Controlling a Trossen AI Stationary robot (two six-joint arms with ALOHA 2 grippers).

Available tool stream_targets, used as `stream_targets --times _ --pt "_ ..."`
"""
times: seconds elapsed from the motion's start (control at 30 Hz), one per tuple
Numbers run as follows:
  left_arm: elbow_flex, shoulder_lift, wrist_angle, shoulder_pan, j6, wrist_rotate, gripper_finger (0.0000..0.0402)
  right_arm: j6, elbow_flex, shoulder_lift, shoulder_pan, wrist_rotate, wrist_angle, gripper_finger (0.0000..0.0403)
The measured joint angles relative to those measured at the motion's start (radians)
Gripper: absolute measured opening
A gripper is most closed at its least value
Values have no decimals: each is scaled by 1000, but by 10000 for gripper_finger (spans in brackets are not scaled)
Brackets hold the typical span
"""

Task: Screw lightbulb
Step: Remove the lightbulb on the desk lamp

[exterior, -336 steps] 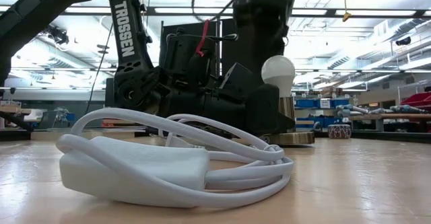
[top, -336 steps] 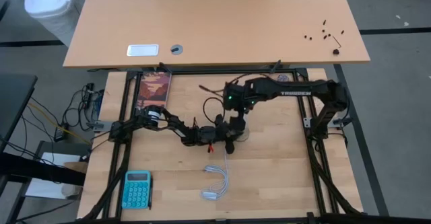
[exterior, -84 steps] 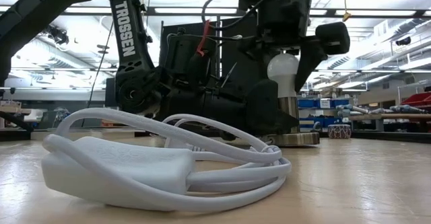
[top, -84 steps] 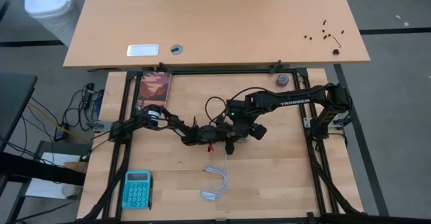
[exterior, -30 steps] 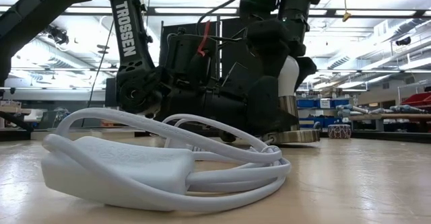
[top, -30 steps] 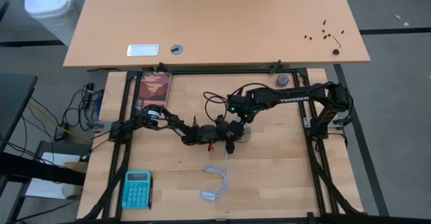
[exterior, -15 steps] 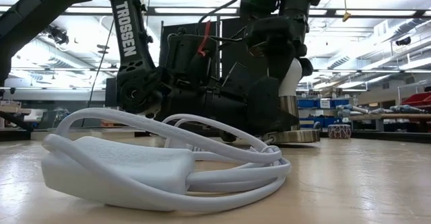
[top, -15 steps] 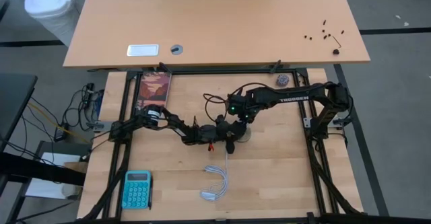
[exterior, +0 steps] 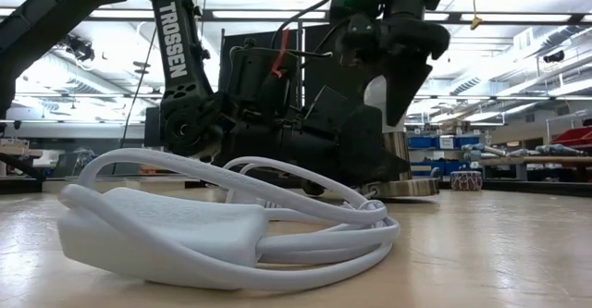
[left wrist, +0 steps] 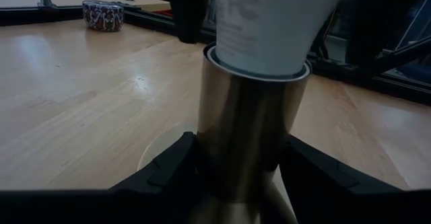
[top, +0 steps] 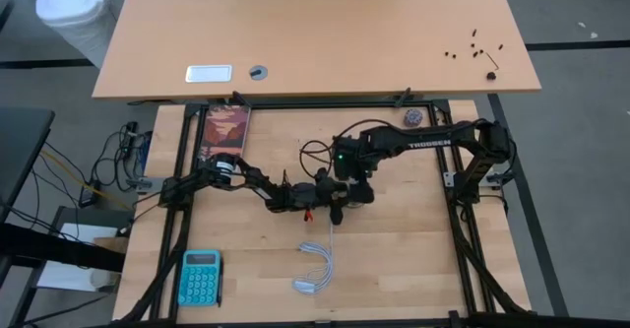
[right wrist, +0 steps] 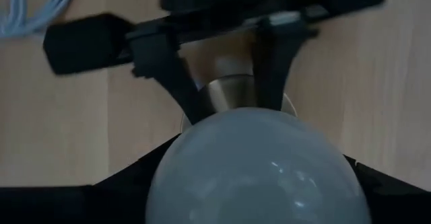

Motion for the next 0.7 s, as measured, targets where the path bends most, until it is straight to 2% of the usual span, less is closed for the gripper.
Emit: stream_targets --times 0.13,0.27,0.53,0.63,0.7 --pt "0 0 0 0 4 -1 198 -189 0 1 18 5 14 269" --pt "-1 0 0 0 6 -1 198 -472 4 1 33 16 50 283" --pt "-1 0 2 0 1 6 198 -926 4 1 59 6 77 261" --pt "-1 0 3 0 2 9 198 -962 4 1 66 6 83 259" --pt "-1 0 4 0 1 12 198 -897 3 1 66 6 100 267"
